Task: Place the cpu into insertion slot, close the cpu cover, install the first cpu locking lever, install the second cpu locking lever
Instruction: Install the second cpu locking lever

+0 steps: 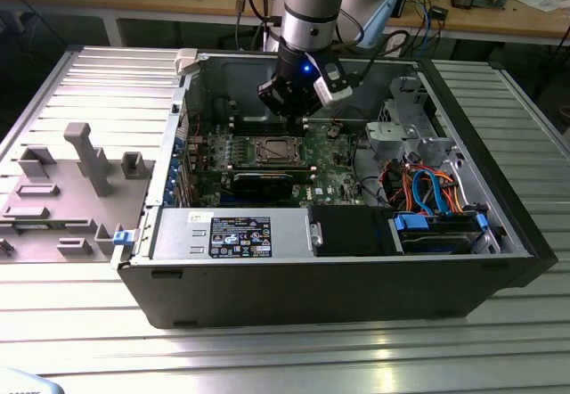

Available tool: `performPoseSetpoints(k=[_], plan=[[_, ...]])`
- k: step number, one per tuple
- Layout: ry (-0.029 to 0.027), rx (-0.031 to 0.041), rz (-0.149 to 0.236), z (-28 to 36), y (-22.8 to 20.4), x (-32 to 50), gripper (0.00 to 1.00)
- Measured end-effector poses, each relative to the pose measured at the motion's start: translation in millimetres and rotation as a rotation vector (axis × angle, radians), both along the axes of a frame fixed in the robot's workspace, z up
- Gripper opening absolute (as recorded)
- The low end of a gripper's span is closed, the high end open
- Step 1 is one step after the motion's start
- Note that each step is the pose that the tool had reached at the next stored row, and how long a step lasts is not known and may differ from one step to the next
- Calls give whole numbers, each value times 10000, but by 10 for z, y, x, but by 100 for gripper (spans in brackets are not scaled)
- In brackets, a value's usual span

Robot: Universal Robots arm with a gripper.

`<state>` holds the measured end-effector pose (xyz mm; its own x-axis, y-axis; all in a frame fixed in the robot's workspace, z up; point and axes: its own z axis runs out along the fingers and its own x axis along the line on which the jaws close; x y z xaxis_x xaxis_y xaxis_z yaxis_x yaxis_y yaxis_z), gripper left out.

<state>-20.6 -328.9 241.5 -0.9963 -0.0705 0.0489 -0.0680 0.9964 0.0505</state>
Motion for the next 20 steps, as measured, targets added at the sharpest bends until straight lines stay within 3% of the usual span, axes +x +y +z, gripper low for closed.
performPoseSetpoints(k=[20], plan=[[-1,2,0,-2,-112,0,11]])
